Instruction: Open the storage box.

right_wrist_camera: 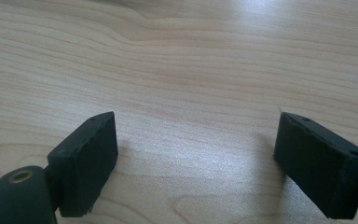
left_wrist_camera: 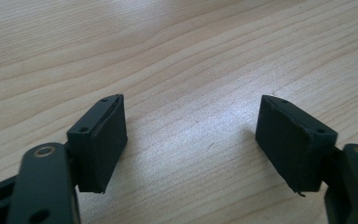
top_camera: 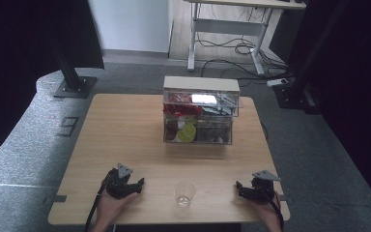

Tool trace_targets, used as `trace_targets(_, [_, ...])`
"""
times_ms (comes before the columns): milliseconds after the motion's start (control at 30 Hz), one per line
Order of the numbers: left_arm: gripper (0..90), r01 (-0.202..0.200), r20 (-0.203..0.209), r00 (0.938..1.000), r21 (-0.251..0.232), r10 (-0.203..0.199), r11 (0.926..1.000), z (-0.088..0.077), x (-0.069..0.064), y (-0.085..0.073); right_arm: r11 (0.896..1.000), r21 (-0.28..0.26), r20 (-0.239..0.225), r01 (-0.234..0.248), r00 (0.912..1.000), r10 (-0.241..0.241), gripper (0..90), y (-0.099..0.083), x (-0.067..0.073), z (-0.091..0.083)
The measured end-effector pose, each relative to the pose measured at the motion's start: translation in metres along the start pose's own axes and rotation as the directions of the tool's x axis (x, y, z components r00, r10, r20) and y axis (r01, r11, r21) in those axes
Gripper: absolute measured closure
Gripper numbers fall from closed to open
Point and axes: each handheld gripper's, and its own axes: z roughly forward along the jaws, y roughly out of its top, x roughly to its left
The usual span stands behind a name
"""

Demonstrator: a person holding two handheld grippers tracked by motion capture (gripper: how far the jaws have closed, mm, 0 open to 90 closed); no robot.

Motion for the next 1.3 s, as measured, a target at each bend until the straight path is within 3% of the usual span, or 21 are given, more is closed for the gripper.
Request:
trace_targets(100, [31.6, 0.011, -0.01, 0.9999, -0.009, -0.011, 0.9999, -0.002, 0.001, -0.002, 1.0, 0.001, 0.001, 0.0, 1.0, 0.0, 13.2, 0.0, 0.0, 0.0])
trace_targets(267, [44.4, -0.032, 0.029, 0.999, -0.018, 0.032, 0.9993, -0.005, 0.004, -0.004, 1.0, 0.001, 0.005, -0.003, 1.0, 0.003, 13.1, 0.0, 0.0, 0.0])
trace_targets(433, [61.9, -0.014, 0.014, 0.9998, -0.03, 0.014, 0.9995, -0.006, 0.007, -0.005, 1.0, 0.001, 0.007, -0.003, 1.0, 0.003, 13.2, 0.0, 0.0, 0.001])
trace_targets(633, [80.9, -0.006, 0.042, 0.9991, -0.032, 0.007, 0.9995, -0.009, 0.006, -0.005, 1.0, 0.001, 0.005, -0.007, 1.0, 0.007, 13.3, 0.001, 0.0, 0.001])
trace_targets(833, [85.2, -0.045, 0.046, 0.9979, -0.046, 0.047, 0.9979, -0.017, -0.002, -0.001, 1.0, 0.0, 0.006, -0.005, 1.0, 0.005, 13.5, 0.001, -0.001, 0.001])
trace_targets(933, [88.6, -0.037, 0.045, 0.9982, -0.068, 0.041, 0.997, -0.022, -0.005, 0.001, 1.0, -0.001, 0.007, -0.006, 1.0, 0.006, 13.6, 0.001, -0.001, 0.001])
trace_targets(1067, [89.5, -0.053, 0.074, 0.9954, -0.109, 0.061, 0.9926, -0.029, -0.006, 0.005, 1.0, 0.0, 0.014, -0.013, 0.9998, 0.013, 13.5, 0.001, -0.001, 0.001])
trace_targets(1300, [89.9, -0.037, 0.116, 0.9918, -0.137, 0.053, 0.9898, -0.033, -0.01, 0.014, 1.0, 0.0, 0.016, -0.016, 0.9998, 0.016, 13.5, 0.001, -0.001, 0.001])
